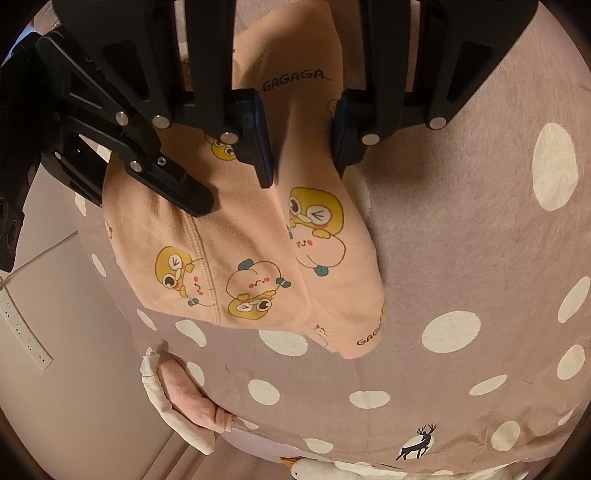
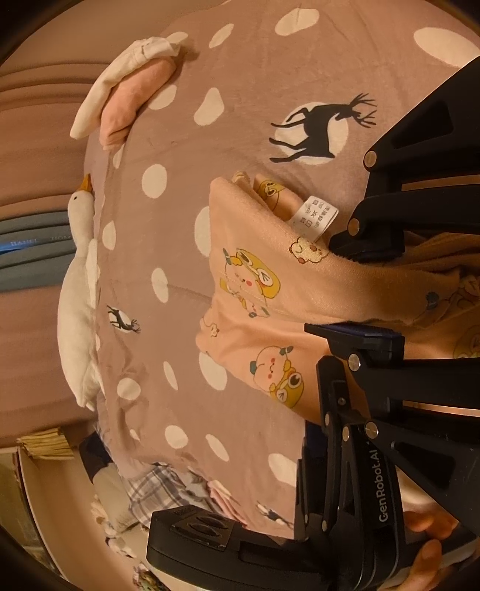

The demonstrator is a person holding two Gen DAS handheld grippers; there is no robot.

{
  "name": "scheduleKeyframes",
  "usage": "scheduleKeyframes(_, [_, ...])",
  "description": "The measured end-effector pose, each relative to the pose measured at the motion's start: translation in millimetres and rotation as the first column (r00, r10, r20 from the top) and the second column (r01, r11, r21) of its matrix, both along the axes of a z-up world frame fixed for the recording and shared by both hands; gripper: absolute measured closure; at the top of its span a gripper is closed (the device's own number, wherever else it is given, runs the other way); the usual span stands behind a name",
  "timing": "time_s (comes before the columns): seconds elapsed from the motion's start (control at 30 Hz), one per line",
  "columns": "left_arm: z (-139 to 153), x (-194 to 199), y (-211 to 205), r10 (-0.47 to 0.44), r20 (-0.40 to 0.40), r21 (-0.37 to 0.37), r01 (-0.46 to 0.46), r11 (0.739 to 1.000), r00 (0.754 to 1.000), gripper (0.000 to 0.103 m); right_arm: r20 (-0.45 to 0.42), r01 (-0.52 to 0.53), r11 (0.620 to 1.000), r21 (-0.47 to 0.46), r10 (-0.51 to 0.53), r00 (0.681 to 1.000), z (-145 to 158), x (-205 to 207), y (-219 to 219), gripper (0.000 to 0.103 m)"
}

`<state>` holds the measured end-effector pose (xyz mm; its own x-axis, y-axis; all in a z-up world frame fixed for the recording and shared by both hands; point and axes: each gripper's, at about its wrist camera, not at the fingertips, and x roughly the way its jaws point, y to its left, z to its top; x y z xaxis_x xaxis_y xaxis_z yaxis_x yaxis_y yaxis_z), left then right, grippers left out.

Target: Fold small clothes

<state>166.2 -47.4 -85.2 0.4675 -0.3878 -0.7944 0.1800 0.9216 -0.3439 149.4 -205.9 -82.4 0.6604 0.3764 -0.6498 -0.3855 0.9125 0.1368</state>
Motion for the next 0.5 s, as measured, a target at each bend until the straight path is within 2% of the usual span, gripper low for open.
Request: scheduleKeyframes(0.5, [12,-11,13,0.03,0.01,-0.04,-0.03,0.999,0.999,0.076,0.014,-0.037,0.998,0.045,0.037,0.999,14,-11,11,0.077])
